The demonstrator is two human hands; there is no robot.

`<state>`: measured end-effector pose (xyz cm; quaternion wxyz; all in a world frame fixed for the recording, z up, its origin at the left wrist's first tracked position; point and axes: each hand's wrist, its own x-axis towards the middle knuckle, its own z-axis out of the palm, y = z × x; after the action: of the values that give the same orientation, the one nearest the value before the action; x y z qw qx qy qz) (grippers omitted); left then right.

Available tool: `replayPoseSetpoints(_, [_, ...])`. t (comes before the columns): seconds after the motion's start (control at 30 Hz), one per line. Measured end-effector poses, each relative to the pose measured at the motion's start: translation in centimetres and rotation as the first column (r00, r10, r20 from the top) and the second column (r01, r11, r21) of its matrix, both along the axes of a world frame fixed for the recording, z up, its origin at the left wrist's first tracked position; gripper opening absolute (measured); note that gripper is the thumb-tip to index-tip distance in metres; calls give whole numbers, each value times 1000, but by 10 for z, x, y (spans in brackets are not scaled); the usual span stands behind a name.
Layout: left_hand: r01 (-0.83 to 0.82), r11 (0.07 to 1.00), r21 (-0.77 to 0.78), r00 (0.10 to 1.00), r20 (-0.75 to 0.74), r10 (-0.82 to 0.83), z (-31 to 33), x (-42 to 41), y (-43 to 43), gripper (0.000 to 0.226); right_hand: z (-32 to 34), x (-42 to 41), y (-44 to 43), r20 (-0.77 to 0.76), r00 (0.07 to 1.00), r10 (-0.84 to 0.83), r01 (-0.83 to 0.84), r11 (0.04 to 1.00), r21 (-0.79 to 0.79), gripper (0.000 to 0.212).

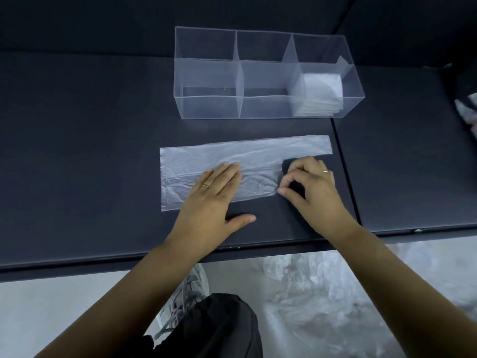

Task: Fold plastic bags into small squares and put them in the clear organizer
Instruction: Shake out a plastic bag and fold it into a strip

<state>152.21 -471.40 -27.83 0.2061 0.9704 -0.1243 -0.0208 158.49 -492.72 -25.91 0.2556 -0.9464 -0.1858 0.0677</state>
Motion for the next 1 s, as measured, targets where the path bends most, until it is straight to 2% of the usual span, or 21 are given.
replayPoseSetpoints(0.1, [-50,999,-9,996,76,50,0,0,-4,73,9,7,-1,-162,987,-13,27,996,84,9])
replayPoseSetpoints(0.2, [-61,998,-16,980,188,63,-2,3,-7,47,27,12,-7,-313,950,12,41,986,164,14])
replayPoseSetpoints(0.3, [-41,999,-10,962,269,42,-2,4,-7,33,39,11,-10,-295,955,9,27,992,120,6])
replayPoseSetpoints(0.33, [-32,999,-21,960,277,37,0,4,-7,31,42,9,-9,-246,969,-10,35,995,97,23])
replayPoseSetpoints(0.4, [-27,999,-36,960,278,36,4,1,-7,27,47,1,-3,-169,985,38,-36,999,16,73])
replayPoseSetpoints(0.43, [-28,999,-37,963,268,37,6,0,-8,25,48,-3,2,-135,985,105,-114,992,-60,88])
replayPoseSetpoints(0.47, [-26,999,-38,967,252,35,9,-2,-9,24,45,-7,8,-107,978,178,-191,973,-132,93])
replayPoseSetpoints(0.5, [-21,999,-40,973,231,30,12,-3,-10,23,39,-11,13,-66,972,227,-236,954,-187,87])
replayPoseSetpoints(0.53, [-8,999,-40,979,201,16,16,-2,-11,22,31,-13,16,-15,971,240,-238,952,-192,70])
replayPoseSetpoints(0.6, [38,999,-36,990,134,-33,24,-1,-6,20,20,-12,17,19,991,129,-128,991,-43,21])
replayPoseSetpoints(0.63, [45,997,-59,995,94,-39,27,0,0,19,16,-8,13,-56,997,44,-39,996,83,6])
replayPoseSetpoints(0.7, [-73,981,-182,997,-15,71,32,0,19,18,11,1,5,-283,956,-74,157,947,282,7])
replayPoseSetpoints(0.77, [-279,912,-299,959,-130,251,37,-1,45,15,10,8,0,-386,913,-128,277,891,361,13])
replayPoseSetpoints(0.9, [-575,694,-434,814,-391,430,38,4,86,14,5,16,9,-418,874,-250,411,839,358,19])
replayPoseSetpoints(1.0, [-684,595,-423,729,-420,540,35,8,101,17,2,22,17,-373,855,-360,477,828,294,27])
